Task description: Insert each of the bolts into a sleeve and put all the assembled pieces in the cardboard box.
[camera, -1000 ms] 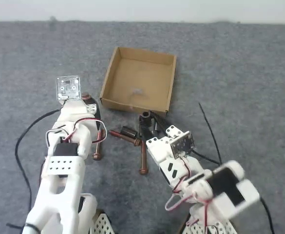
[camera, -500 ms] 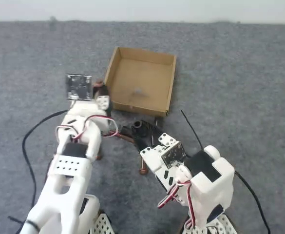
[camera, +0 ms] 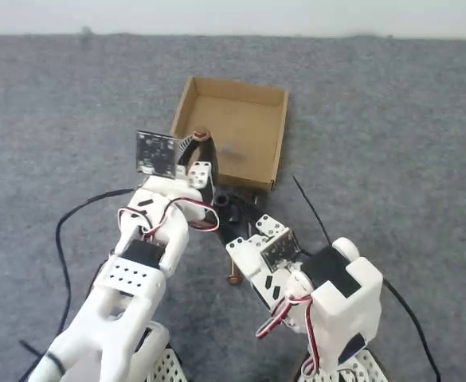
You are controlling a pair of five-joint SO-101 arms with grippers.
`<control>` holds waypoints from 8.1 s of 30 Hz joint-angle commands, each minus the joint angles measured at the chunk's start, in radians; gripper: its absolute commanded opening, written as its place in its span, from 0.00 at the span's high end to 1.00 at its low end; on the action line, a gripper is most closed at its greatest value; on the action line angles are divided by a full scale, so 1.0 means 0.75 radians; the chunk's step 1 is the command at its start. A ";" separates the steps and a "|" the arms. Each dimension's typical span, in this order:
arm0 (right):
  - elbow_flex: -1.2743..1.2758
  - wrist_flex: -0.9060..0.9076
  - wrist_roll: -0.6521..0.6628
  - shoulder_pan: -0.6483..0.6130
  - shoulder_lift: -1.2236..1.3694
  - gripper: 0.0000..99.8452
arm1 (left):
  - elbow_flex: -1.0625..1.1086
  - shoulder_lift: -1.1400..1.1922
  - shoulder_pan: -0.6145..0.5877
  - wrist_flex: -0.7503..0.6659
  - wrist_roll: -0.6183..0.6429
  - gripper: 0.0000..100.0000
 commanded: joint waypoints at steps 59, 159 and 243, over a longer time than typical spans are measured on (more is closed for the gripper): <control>-0.063 0.130 0.027 -0.011 -0.024 0.99 | 0.165 -0.458 0.076 0.278 0.192 0.99; -0.004 0.570 -0.096 0.204 -0.451 0.99 | 0.152 -0.454 -0.751 0.884 -0.223 0.99; -2.825 3.460 -0.209 0.427 0.525 0.86 | -0.825 0.910 -0.974 1.039 -0.108 0.97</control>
